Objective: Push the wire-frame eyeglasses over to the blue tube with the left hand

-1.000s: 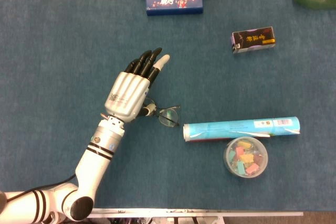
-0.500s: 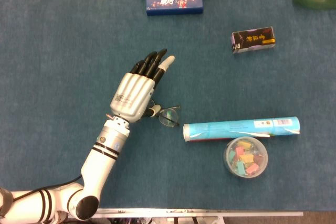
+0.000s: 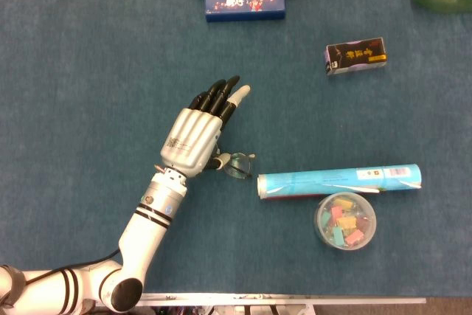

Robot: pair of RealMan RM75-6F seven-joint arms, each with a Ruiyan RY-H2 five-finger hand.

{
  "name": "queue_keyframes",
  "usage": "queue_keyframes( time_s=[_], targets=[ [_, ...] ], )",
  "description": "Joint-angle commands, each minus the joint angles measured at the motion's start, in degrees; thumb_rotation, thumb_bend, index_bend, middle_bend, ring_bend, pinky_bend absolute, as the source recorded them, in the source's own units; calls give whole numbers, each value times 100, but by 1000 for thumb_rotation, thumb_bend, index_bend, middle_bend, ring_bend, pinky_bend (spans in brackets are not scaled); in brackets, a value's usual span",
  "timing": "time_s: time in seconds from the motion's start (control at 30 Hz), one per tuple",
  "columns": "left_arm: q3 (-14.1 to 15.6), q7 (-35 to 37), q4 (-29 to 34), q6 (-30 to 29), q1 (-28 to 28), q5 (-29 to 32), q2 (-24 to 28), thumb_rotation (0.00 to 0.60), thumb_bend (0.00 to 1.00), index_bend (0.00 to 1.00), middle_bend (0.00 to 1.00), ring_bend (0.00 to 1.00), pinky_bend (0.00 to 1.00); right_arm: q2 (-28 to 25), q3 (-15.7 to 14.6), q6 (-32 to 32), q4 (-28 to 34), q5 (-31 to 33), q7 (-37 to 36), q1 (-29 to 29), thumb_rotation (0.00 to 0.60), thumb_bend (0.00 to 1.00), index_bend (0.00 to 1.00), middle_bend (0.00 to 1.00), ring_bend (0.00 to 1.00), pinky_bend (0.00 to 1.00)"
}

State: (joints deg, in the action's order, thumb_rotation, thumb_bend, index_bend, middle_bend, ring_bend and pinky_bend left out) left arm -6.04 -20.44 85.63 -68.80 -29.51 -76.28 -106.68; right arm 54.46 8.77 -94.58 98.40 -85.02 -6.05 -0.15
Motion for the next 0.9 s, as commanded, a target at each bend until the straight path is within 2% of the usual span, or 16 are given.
queue_keyframes(
  time_s=[0.03,0.9],
  targets=[
    [36,24,-20,-18,31,-13,-26,600,84,0,0,0,165,-5,0,-2,4,-2,-5,-2,600,170,552,476,433,529],
    [240,428,-625,-13,137,-312,-250,600,84,0,0,0,165,-15,3,24,0,21,-23,-4,600,170,552,476,433,529]
  ],
)
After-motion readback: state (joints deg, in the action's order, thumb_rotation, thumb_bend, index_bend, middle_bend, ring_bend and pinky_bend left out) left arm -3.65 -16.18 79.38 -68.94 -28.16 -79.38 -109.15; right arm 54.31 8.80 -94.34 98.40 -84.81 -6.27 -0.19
